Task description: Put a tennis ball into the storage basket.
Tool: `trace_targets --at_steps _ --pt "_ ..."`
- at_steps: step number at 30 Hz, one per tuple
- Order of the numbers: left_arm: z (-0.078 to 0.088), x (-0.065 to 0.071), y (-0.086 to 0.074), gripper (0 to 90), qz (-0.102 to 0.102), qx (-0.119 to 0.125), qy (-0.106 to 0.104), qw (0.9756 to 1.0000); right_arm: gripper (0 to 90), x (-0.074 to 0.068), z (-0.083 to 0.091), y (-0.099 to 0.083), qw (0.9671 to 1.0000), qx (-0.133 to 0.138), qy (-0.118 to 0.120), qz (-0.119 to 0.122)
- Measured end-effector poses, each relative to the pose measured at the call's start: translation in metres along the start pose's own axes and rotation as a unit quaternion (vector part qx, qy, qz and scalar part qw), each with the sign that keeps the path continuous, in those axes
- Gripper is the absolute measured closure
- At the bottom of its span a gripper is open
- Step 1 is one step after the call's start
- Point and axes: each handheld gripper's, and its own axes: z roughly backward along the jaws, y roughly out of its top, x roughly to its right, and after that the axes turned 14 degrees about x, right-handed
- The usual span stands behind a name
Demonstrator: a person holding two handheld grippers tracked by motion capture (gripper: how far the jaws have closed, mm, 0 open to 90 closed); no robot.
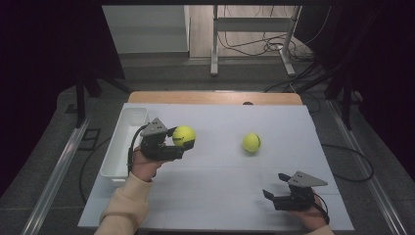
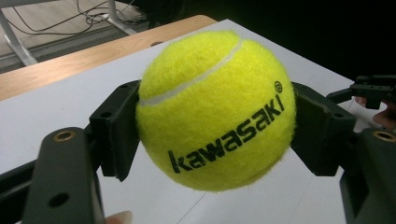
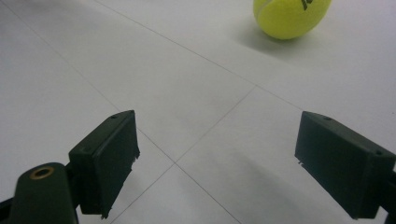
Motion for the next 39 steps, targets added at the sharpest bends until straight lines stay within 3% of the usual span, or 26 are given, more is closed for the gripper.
trace_targets --at_steps 39 --pt "0.031 -0.028 0.008 26.3 0.012 0.033 0.058 0.9977 13.7 0.000 0.000 0.000 1.0000 0.000 -0.002 0.001"
